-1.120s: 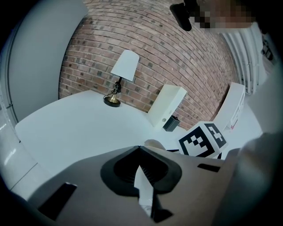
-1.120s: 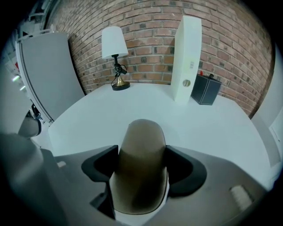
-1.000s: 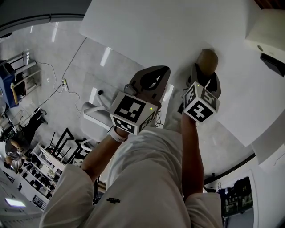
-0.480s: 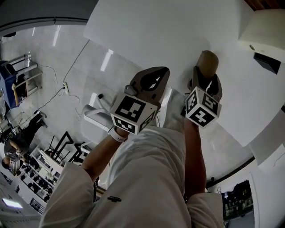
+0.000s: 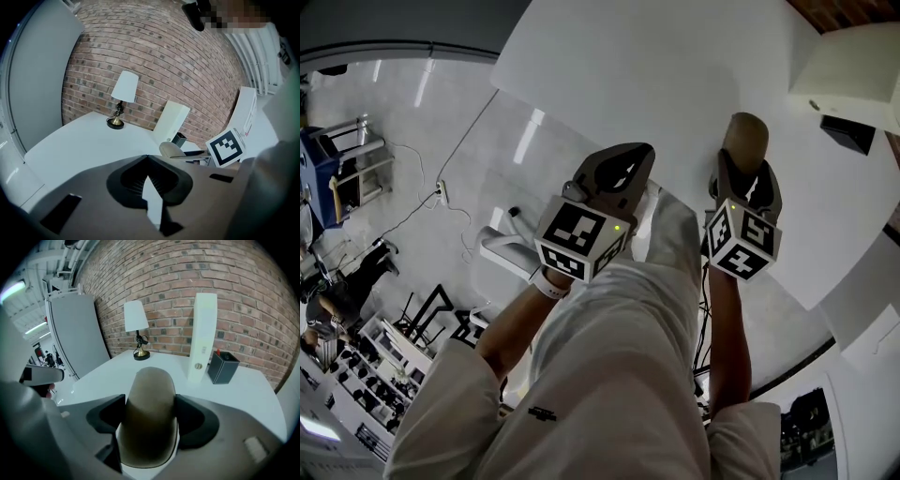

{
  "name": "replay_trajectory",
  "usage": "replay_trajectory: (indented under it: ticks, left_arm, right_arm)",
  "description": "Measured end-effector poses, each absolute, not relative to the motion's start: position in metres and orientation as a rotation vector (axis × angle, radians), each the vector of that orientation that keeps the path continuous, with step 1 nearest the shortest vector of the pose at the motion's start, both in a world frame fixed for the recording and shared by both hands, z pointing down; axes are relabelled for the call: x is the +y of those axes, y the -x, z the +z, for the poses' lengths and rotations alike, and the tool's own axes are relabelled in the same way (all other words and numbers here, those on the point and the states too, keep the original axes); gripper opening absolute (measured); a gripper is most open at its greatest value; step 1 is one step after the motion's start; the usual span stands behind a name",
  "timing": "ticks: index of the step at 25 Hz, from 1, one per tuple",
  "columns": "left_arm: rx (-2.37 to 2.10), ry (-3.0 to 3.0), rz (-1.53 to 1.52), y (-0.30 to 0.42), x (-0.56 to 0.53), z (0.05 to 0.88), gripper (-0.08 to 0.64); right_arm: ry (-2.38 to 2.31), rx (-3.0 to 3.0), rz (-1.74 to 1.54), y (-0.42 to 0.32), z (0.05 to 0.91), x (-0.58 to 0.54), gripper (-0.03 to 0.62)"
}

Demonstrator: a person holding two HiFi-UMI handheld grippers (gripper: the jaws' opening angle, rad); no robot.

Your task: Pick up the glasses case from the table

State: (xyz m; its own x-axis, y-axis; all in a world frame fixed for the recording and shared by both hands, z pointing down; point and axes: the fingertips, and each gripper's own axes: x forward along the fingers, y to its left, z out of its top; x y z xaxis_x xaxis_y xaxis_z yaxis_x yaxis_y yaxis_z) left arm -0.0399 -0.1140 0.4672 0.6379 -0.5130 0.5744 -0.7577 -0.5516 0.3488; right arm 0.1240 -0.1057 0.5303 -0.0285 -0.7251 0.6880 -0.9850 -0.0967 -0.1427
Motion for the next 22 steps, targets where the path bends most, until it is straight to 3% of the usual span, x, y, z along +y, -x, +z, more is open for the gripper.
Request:
replay_trajectory:
  ticks: [22]
  left_arm:
    - [-1.068,-2.405,0.415,0.060,-0.121,0.358,0.006]
  right_arm:
    - [-1.937,-2.018,0.571,-0.148,0.380,-0.086,0.350]
